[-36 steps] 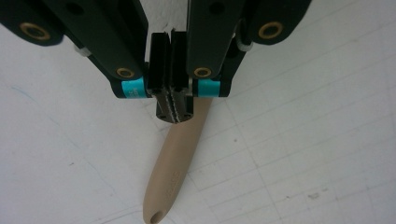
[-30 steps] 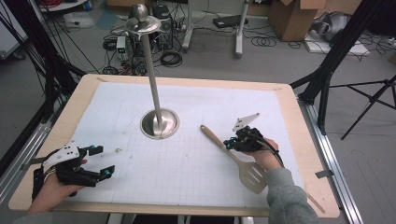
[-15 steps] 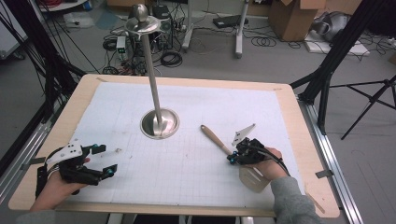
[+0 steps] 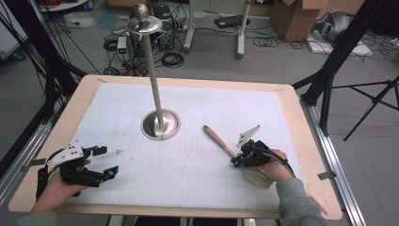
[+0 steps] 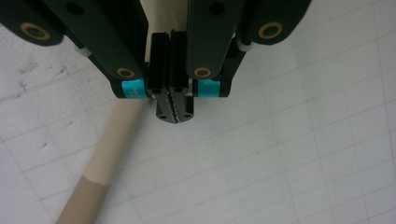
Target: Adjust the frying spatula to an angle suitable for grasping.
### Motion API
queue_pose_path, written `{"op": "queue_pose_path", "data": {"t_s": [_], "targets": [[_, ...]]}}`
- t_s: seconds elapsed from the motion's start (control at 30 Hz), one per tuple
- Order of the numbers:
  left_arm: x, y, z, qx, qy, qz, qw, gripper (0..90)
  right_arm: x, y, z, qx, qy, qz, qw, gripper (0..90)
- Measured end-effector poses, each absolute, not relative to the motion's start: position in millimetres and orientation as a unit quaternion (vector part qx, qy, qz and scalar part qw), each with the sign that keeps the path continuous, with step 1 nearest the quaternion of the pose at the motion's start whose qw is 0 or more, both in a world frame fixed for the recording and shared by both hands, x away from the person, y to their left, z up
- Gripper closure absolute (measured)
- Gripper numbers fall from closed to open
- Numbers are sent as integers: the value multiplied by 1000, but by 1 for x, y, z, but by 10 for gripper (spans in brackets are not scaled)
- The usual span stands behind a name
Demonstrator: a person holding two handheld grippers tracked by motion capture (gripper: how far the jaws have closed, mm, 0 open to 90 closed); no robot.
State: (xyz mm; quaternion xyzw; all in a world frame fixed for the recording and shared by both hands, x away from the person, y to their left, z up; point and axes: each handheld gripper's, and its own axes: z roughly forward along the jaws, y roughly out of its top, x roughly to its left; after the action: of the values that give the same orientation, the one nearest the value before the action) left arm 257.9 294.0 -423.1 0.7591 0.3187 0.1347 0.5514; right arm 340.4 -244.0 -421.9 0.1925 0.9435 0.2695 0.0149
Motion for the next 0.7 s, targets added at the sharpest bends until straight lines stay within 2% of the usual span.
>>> {"op": "queue_pose_path", "data": {"t_s": [0.7], "targets": [[258, 295, -423, 758, 320, 135, 552, 59, 340, -261, -421, 191, 944, 269, 19, 899]]}}
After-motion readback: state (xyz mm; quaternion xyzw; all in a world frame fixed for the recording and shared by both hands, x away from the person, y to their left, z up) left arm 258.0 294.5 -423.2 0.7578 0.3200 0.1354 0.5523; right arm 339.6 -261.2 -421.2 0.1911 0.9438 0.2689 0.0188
